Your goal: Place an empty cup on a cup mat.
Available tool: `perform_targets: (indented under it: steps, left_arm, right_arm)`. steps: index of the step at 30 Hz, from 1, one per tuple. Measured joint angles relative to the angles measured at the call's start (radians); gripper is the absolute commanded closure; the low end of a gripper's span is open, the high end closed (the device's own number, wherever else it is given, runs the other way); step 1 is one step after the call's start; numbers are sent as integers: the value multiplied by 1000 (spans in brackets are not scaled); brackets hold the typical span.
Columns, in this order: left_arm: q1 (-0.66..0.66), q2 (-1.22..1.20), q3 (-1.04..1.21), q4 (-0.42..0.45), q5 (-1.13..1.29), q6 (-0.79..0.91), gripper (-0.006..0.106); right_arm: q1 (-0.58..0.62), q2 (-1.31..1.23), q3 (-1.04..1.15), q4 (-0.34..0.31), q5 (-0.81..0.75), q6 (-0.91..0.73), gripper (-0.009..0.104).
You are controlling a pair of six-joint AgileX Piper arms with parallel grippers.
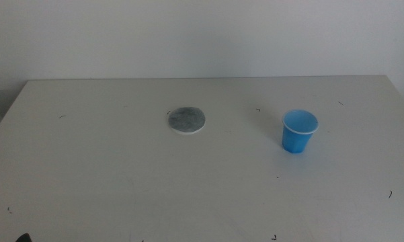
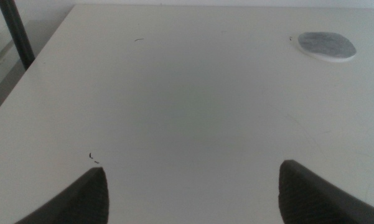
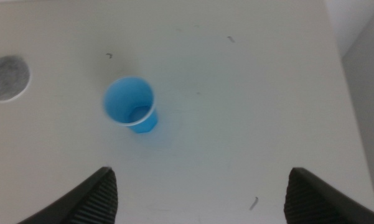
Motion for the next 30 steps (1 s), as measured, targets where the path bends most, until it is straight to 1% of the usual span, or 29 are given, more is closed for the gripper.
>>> perform_targets:
  steps: [4, 8, 12, 19, 24, 30]
  left_arm:
    - [0, 0, 0, 0, 0, 0, -5]
    - [0, 0, 0, 0, 0, 0, -5]
    - [0, 0, 0, 0, 0, 0, -5]
    - [0, 0, 0, 0, 0, 0, -5]
    - [0, 0, 0, 0, 0, 0, -5]
    - [0, 0, 0, 0, 0, 0, -5]
  right_arm:
    - [55, 130, -120, -2, 32, 8, 1]
    - [111, 245, -221, -44, 39, 27, 1]
    - [140, 351, -285, -68, 48, 29, 1]
    - [154, 519, -321, -64, 64, 30, 1]
    - [154, 618, -339, -35, 64, 39, 1]
    - [154, 738, -402, -32, 80, 73, 2]
